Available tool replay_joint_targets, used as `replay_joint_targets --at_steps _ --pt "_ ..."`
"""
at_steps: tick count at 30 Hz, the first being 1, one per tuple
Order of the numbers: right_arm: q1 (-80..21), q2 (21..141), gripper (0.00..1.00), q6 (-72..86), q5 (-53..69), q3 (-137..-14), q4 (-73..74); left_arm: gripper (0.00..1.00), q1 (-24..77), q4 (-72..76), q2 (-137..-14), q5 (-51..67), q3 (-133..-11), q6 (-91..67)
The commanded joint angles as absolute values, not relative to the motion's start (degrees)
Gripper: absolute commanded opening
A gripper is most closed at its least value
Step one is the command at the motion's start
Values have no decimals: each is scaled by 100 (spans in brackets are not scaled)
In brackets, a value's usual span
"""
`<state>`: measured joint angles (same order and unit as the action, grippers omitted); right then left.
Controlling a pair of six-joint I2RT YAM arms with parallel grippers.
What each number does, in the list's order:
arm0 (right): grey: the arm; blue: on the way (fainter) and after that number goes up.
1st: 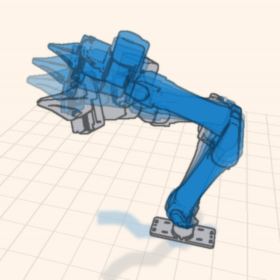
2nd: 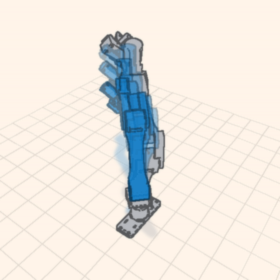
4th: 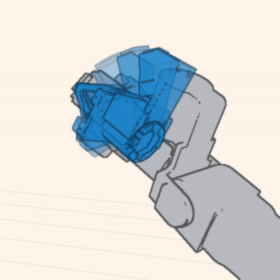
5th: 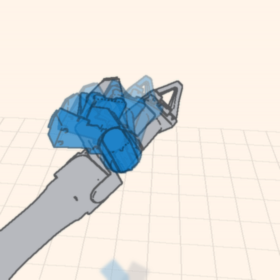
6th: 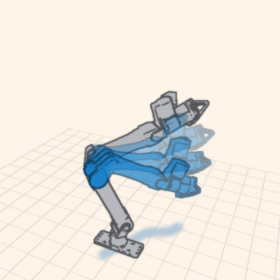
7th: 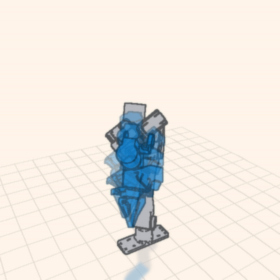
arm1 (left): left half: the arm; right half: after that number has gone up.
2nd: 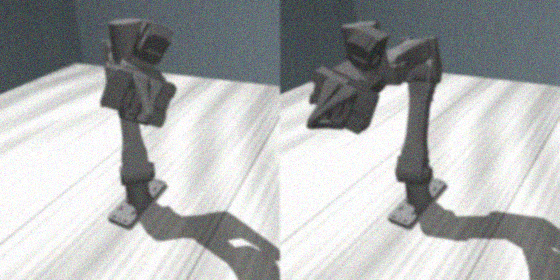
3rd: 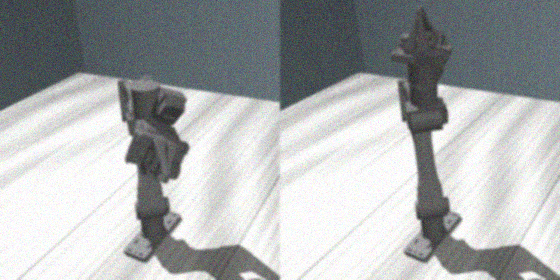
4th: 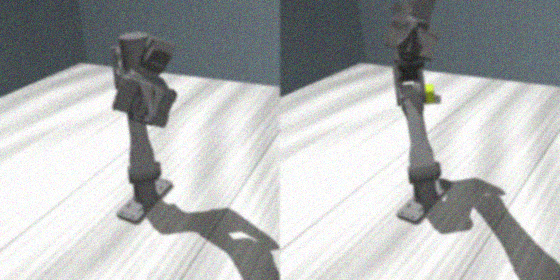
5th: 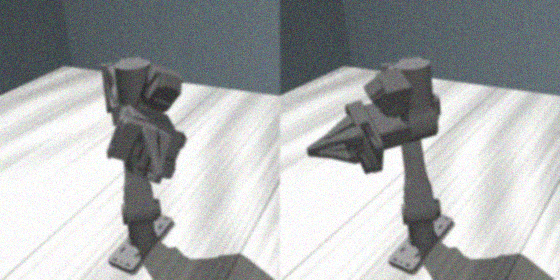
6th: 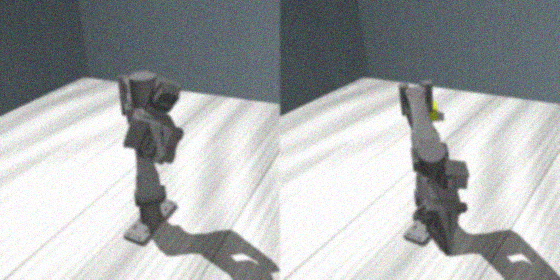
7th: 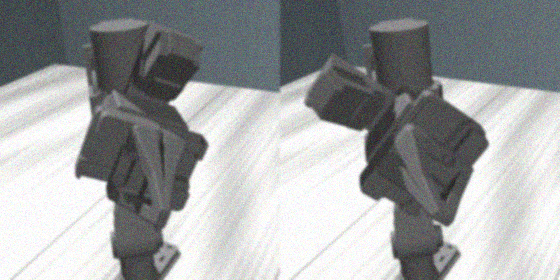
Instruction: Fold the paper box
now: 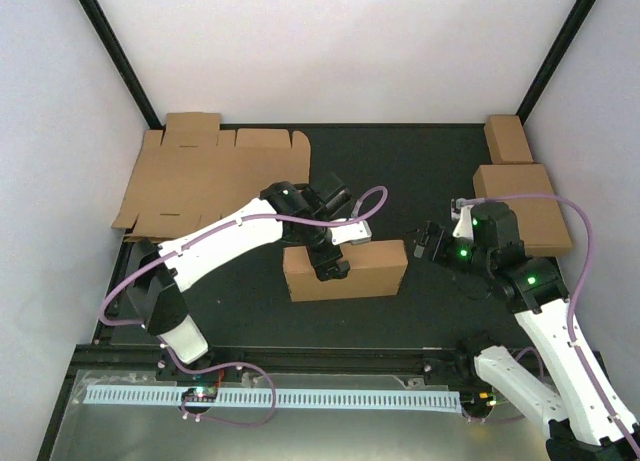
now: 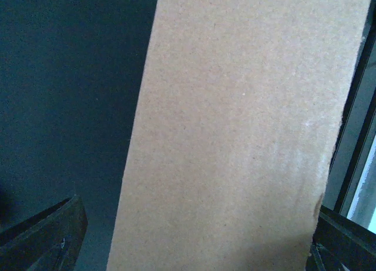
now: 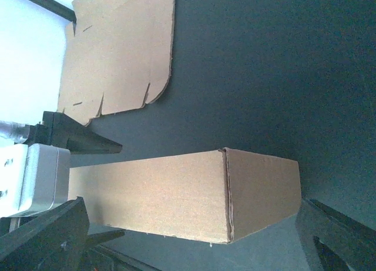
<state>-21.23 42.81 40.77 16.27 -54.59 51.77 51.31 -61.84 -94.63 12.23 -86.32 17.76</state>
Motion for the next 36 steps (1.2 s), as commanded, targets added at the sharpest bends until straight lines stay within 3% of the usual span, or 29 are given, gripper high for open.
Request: replay_joint_targets --at_steps 1,21,31,36 --pt "-2120 4291 100 3967 1731 -5389 5036 99 5087 -6353 -9481 1374 -8911 1957" --pt "-2118 4293 100 3909 1749 -5350 5010 98 5058 -6382 -9791 1479 -8944 2026" --pt "-2118 4239 100 3900 1731 -5296 5035 82 5054 -6457 -9839 1561 -9006 2018" --pt "-2123 4242 100 3897 1749 -5293 5034 87 5070 -6546 -9755 1570 -9129 1943"
